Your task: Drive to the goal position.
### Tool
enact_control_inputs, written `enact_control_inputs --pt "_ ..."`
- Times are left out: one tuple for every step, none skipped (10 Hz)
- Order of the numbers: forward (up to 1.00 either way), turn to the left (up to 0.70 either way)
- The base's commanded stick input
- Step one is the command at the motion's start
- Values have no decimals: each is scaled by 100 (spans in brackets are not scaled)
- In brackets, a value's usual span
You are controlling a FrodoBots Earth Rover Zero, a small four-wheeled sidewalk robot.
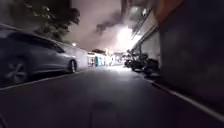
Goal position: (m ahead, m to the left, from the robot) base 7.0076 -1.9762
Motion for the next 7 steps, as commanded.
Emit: enact_control_inputs --pt "45 0" --pt "45 0" --pt "45 0" --pt "45 0" --pt "45 0" --pt "45 0" --pt "45 0"
